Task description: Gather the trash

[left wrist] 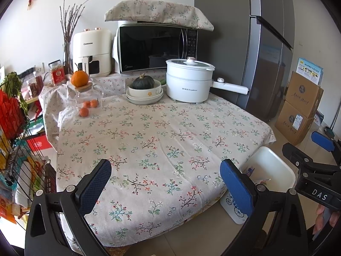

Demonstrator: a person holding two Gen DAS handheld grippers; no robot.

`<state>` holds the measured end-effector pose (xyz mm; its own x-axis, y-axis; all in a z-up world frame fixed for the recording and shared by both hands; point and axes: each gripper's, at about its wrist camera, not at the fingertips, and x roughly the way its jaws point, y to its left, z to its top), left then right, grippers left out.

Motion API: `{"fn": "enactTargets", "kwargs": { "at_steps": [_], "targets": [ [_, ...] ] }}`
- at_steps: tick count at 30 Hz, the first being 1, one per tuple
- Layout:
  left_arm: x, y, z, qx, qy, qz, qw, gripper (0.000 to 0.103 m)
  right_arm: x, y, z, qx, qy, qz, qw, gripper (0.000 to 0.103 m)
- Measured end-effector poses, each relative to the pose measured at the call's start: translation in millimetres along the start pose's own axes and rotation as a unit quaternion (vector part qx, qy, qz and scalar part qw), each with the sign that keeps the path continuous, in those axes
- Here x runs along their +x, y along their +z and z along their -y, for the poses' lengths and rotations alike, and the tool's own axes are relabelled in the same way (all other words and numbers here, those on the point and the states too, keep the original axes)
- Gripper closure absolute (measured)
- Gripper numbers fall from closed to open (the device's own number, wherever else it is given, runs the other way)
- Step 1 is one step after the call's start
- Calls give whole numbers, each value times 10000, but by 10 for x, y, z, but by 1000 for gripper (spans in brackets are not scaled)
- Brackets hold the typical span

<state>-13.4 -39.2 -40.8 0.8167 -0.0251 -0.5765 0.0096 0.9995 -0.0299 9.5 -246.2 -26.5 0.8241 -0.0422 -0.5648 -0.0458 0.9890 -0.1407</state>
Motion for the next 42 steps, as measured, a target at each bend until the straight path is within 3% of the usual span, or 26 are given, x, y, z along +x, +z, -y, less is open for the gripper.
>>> {"fn": "enactTargets", "kwargs": {
  "at_steps": [42],
  "targets": [
    [-83, 34, 58, 120, 120, 123, 9998, 0, 7, -12, 49, 38, -2, -10, 10000, 6]
  ]
}}
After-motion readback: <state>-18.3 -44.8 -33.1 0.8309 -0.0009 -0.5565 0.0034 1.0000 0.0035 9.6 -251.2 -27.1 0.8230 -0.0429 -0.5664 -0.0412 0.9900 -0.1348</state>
